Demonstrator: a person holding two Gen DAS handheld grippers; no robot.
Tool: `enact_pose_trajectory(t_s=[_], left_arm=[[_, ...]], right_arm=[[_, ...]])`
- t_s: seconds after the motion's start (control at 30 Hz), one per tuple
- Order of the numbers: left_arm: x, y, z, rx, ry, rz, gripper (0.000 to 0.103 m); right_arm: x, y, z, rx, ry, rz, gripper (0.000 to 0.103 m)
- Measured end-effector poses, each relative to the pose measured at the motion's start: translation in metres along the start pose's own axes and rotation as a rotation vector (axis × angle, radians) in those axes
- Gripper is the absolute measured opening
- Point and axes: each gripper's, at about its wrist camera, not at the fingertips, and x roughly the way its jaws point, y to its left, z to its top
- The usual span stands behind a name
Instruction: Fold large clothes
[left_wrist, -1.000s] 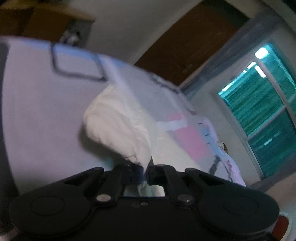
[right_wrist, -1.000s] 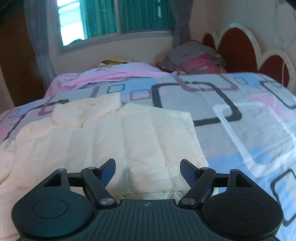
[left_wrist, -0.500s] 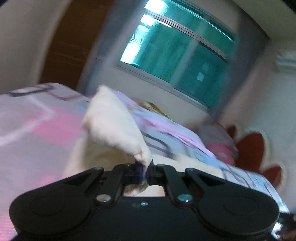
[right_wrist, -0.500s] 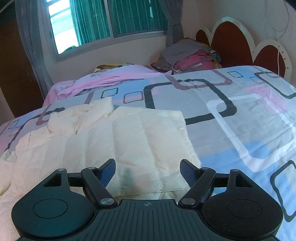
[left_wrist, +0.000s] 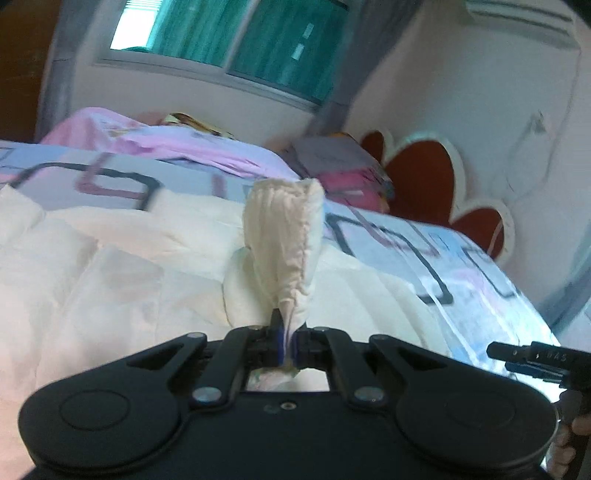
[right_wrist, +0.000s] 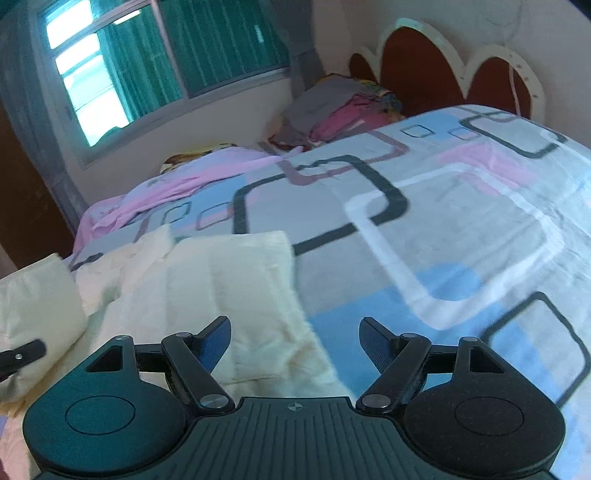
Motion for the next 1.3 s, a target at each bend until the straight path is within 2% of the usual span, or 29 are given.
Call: enact_pose_trajectory(t_s=[0.2, 0.27, 0.3, 0.37, 0.4, 0.43, 0.53, 0.63, 0.77, 0.87, 0.97, 1.0, 1.03, 1.07, 1.13, 1.3], left_arm=[[0.038, -0.039, -0.008, 0.040, 0.056, -0.047, 0.004], [0.053, -0.049, -0.011, 0.054, 0.079, -0.054, 0.008], [0.059, -0.053, -0.014, 0.060, 0.093, -0.064, 0.015], [0.065, -0.060, -0.019, 0.061, 0.113, -0.093, 0.053], [0.065, -0.064, -0.020, 0.062, 0.114, -0.114, 0.062], [0.062, -0.066, -0.022, 0.066, 0.103, -0.122, 0.076], [0.039, -0.068, -0.020, 0.101, 0.037, -0.111, 0.077], [0.010, -0.046, -0.011, 0.063, -0.020, -0.059, 0.073], [-0.032, 0.012, -0.007, 0.017, -0.089, 0.108, 0.063], [-0.047, 0.061, -0.010, -0.045, -0.064, 0.226, 0.054], [-0.052, 0.095, -0.015, -0.067, -0.054, 0.296, 0.053], [-0.050, 0.104, -0.016, -0.070, -0.042, 0.309, 0.052], [-0.048, 0.110, -0.017, -0.072, -0.036, 0.310, 0.050], [-0.045, 0.115, -0.018, -0.073, -0.031, 0.307, 0.050], [-0.038, 0.121, -0.019, -0.069, -0.019, 0.310, 0.050], [-0.036, 0.130, -0.028, -0.036, -0.007, 0.297, 0.050]], right_arm=[[-0.007, -0.034, 0.003, 0.058, 0.004, -0.034, 0.077], [-0.008, -0.040, 0.007, 0.068, 0.001, -0.044, 0.077], [-0.008, -0.042, 0.008, 0.076, 0.001, -0.041, 0.077], [-0.005, -0.046, 0.013, 0.095, 0.005, -0.034, 0.077], [-0.004, -0.046, 0.014, 0.101, 0.009, -0.029, 0.077], [-0.002, -0.046, 0.016, 0.104, 0.015, -0.020, 0.077], [0.005, -0.037, 0.020, 0.115, 0.023, 0.034, 0.077], [0.015, -0.022, 0.021, 0.121, 0.032, 0.114, 0.077], [0.036, 0.012, 0.018, 0.096, 0.079, 0.229, 0.077], [0.057, 0.037, 0.013, 0.048, 0.123, 0.264, 0.077], [0.078, 0.059, 0.006, -0.018, 0.185, 0.271, 0.077], [0.081, 0.065, 0.004, -0.046, 0.191, 0.264, 0.074], [0.082, 0.072, 0.002, -0.084, 0.196, 0.267, 0.036], [0.083, 0.077, 0.001, -0.108, 0.208, 0.268, 0.024], [0.078, 0.082, -0.004, -0.150, 0.198, 0.241, 0.017], [0.066, 0.082, -0.026, -0.210, 0.204, 0.188, 0.015]])
